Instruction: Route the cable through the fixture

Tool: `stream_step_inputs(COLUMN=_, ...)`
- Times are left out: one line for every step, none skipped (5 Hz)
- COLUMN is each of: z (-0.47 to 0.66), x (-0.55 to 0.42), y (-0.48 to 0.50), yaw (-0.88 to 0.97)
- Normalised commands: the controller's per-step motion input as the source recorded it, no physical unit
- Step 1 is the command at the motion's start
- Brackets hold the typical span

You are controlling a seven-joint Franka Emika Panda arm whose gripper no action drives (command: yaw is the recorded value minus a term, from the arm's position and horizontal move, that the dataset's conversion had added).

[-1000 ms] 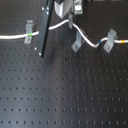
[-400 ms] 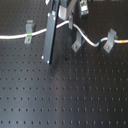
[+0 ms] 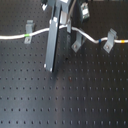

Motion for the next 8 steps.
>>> stream_step_inputs(z=0.54, x=0.065, y=0.401, yaw=0.00)
stream_step_inputs(z=0.46, x=0.013, y=0.528, yaw=0.00)
stream_step_inputs(z=0.40, x=0.104, y=0.641, yaw=0.00)
stream_step_inputs(z=0.18, x=0.080, y=0.531, yaw=0.10)
stream_step_inputs(z=0.00, x=0.088, y=0.200, yaw=0.13)
stream_step_inputs(z=-0.07, x=0.088, y=-0.003, yaw=0.09)
stream_step_inputs(z=-0.26, x=0.201, y=-0.032, yaw=0.23)
stream_step_inputs(z=-0.08, x=0.044, y=-0.009, yaw=0.18)
